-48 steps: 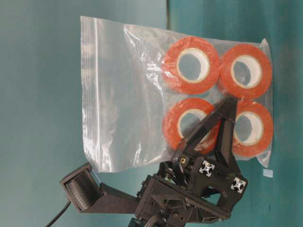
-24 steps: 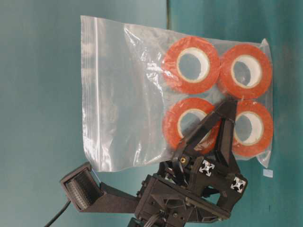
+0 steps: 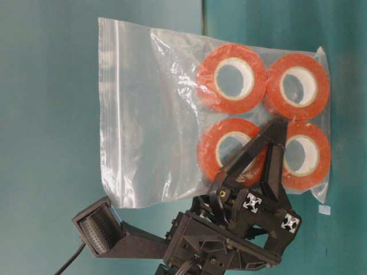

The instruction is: Hand over the clear zip bag and make it stand upright.

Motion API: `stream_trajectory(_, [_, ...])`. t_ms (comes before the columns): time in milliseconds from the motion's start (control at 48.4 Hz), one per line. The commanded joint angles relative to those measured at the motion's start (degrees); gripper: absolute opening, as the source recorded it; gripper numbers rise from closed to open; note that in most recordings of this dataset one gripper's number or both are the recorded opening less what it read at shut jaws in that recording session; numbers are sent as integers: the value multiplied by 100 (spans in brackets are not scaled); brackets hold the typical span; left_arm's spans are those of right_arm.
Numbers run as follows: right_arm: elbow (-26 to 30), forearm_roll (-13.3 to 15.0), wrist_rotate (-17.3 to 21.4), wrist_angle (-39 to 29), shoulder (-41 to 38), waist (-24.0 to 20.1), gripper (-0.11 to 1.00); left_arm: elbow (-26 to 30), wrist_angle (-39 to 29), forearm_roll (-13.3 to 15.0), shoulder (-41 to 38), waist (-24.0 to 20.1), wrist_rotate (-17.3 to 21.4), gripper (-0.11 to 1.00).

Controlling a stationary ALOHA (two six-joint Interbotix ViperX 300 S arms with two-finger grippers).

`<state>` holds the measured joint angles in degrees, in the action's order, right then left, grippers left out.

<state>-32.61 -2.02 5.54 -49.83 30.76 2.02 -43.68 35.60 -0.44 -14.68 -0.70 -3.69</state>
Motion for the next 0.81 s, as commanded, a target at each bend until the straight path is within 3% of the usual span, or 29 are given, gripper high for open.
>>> stream_trajectory(0, [44, -18, 53, 44, 62, -18, 84, 44, 18, -9, 53, 18, 0, 23])
stream_trajectory(785, [44, -18, 44, 97, 62, -18, 84, 105, 18, -9, 53, 18, 9, 23])
